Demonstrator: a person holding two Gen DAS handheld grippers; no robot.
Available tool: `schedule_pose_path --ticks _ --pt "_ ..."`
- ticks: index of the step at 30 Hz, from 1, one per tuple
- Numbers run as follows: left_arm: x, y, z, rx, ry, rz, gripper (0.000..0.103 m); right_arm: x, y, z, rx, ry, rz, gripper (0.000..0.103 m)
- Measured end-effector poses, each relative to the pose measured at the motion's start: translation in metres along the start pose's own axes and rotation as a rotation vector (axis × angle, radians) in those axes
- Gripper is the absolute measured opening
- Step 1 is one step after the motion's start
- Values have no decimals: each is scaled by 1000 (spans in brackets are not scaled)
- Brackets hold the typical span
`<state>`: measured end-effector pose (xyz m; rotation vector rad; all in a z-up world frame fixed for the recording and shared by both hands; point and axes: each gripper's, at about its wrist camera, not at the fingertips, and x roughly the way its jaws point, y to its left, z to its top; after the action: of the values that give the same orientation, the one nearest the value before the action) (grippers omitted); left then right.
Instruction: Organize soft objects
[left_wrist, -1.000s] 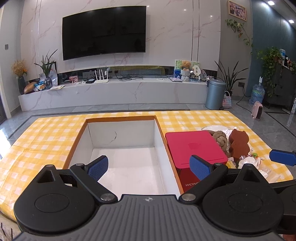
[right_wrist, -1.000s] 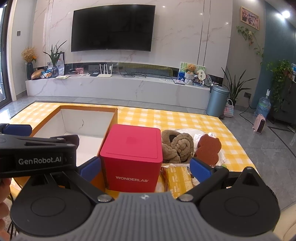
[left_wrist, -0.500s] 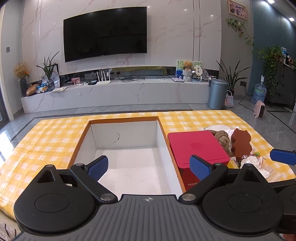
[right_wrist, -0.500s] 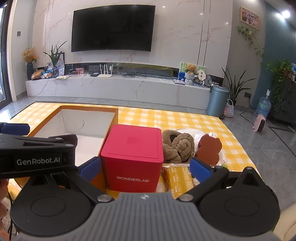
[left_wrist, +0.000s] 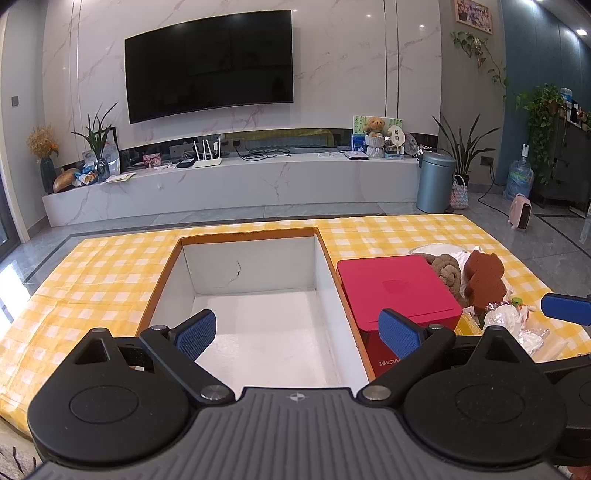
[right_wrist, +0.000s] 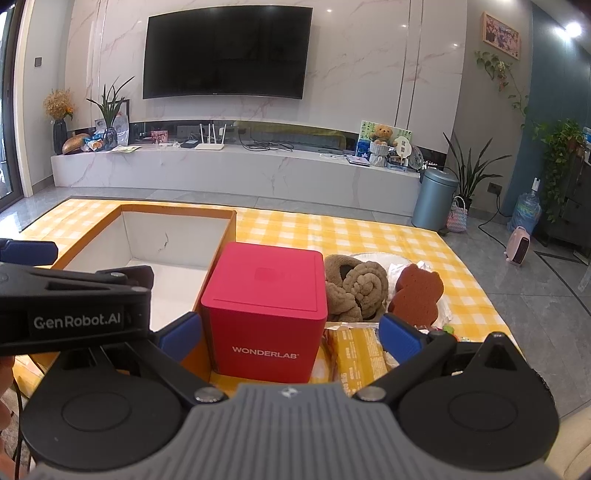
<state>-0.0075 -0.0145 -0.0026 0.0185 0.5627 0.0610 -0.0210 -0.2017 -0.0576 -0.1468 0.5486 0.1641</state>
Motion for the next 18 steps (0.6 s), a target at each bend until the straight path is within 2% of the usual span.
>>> schedule_pose_path --ticks 14,18 --pt "-6 -2 -1 0 -2 22 103 -2 -1 1 6 -2 17 100" --pt "-13 -5 -2 11 -18 2 103 -5 -5 -1 1 -9 23 100"
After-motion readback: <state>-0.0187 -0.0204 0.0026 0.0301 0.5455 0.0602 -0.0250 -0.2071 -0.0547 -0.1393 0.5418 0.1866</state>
